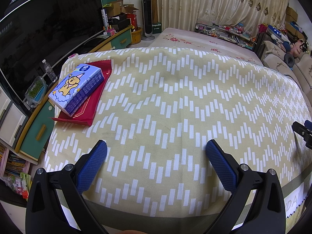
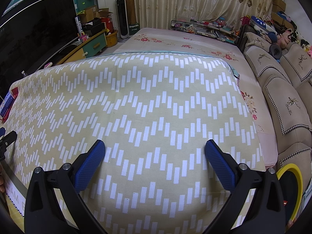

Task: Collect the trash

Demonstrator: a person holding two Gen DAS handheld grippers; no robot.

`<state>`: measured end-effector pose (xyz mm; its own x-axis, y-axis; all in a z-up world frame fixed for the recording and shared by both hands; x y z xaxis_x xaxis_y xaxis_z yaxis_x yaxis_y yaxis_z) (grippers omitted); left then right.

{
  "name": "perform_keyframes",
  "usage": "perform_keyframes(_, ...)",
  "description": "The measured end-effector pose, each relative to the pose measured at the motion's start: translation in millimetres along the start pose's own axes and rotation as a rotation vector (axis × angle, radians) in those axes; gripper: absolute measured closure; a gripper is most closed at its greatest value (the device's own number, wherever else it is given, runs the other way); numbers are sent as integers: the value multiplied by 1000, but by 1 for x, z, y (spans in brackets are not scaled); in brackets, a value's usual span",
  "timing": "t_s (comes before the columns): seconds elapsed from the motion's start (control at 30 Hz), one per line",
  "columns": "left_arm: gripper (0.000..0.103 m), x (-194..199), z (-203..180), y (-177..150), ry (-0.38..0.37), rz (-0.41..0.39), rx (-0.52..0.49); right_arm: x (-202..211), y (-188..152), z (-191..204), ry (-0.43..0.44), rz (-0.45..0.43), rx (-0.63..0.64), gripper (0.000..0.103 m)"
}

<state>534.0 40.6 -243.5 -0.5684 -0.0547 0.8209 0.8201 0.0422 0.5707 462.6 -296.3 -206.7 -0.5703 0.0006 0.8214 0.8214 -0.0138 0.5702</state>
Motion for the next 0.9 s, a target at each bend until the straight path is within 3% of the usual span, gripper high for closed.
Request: perform_keyframes(0.9, 3, 1, 1, -2, -1, 0, 1, 0, -1, 1, 0, 0, 0, 5)
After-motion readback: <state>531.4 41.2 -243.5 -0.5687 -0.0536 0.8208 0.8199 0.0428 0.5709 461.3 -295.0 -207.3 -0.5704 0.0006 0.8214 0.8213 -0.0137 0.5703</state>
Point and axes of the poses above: each gripper's, at about its wrist camera, not at the fingertips, and x roughly against the way its jaws point, z to its left, y to its top, the point moved 9 cm from there along -x, roughly the way its jaws point
